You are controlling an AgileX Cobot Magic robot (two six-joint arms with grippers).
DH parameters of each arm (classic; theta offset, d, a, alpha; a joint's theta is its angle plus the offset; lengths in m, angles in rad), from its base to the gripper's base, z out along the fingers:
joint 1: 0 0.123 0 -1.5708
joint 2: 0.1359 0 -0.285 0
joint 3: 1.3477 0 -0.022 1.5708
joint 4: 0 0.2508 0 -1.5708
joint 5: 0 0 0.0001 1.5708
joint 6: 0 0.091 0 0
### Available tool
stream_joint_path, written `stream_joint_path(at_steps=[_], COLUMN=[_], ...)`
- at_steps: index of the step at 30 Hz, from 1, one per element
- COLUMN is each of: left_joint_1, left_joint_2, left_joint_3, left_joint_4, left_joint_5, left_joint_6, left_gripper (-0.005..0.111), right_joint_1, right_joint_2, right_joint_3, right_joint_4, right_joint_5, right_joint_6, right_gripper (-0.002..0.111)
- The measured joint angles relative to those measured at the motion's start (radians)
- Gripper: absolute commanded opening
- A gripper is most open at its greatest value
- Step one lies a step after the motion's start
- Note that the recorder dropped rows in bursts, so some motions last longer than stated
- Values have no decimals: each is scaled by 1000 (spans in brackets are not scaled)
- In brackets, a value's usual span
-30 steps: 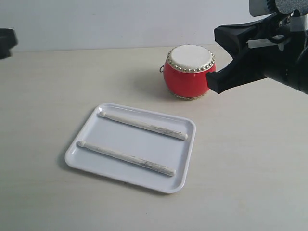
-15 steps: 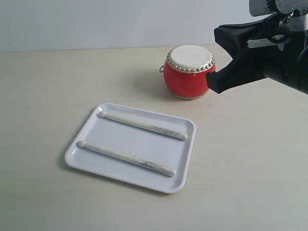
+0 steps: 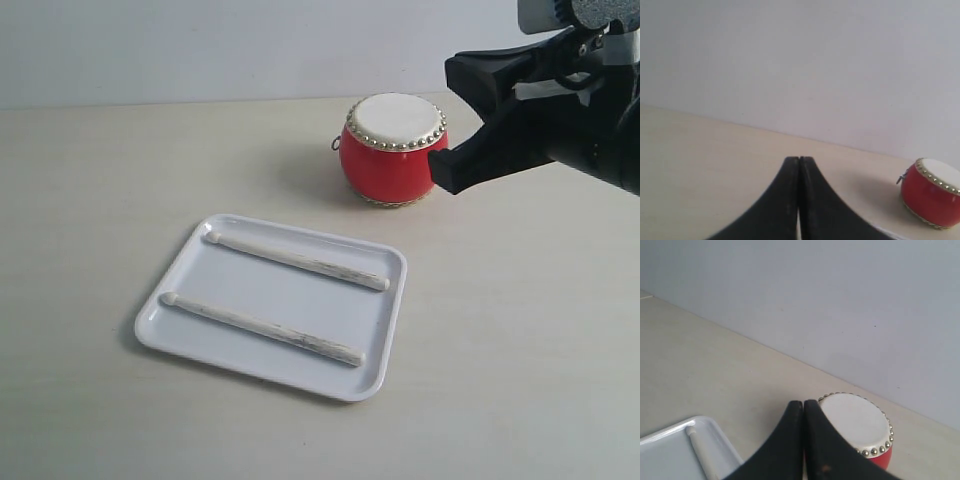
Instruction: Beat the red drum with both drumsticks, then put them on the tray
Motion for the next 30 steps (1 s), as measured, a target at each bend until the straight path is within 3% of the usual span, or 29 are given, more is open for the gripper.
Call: stream_joint_path(at_steps=[2, 4, 7, 13, 19, 23, 30], left_joint_1=[4, 5, 7, 45, 85, 88, 88], left_joint_2=[-27, -49, -78, -123, -145, -149, -149], left_joint_3=[18, 35, 61, 105, 105, 107, 109], left_joint_4=[368, 630, 791, 850, 884, 894, 894], left_joint_5=[2, 4, 6, 19, 161, 261, 283], left_joint_6=[-342, -575, -750, -810, -813, -821, -823], left_gripper=[0, 0, 0, 0, 0, 0, 0], right_joint_1=[0, 0, 0, 0, 0, 0, 0], right_joint_2=[0, 0, 0, 0, 0, 0, 0], right_joint_3=[0, 0, 0, 0, 0, 0, 0], right_joint_4=[0, 0, 0, 0, 0, 0, 0], right_joint_5=[0, 0, 0, 0, 0, 0, 0], right_joint_6=[0, 0, 0, 0, 0, 0, 0], right_gripper=[0, 0, 0, 0, 0, 0, 0])
